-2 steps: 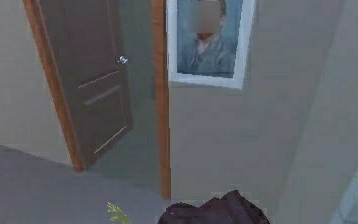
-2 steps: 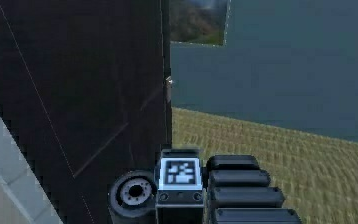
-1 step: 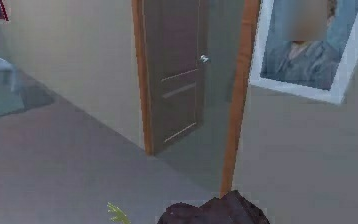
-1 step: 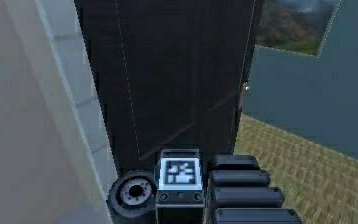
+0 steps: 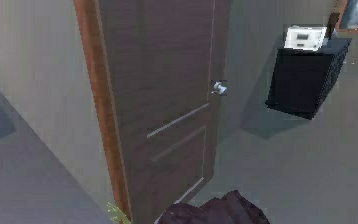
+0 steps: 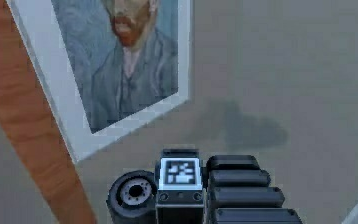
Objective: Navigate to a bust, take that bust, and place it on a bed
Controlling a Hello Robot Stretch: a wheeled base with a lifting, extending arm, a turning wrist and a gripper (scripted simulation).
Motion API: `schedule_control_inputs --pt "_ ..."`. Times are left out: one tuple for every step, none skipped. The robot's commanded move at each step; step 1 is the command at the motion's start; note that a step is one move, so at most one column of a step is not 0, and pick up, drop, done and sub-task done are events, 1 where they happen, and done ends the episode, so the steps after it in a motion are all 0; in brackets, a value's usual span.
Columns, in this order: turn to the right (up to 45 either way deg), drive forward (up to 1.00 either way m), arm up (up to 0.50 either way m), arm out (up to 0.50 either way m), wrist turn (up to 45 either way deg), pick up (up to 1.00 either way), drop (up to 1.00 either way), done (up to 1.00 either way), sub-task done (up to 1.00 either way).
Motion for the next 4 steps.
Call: schedule_control_inputs --pt "9.0 0.00 0.00 0.00 0.0 0.00 0.00 0.00 0.00" --pt "0.0 0.75 0.00 0.00 0.0 0.00 0.00 0.00 0.00" --pt "45.0 0.00 0.00 0.00 0.0 0.00 0.00 0.00 0.00" --pt "0.0 1.00 0.00 0.00 0.0 0.00 0.00 0.00 0.00"
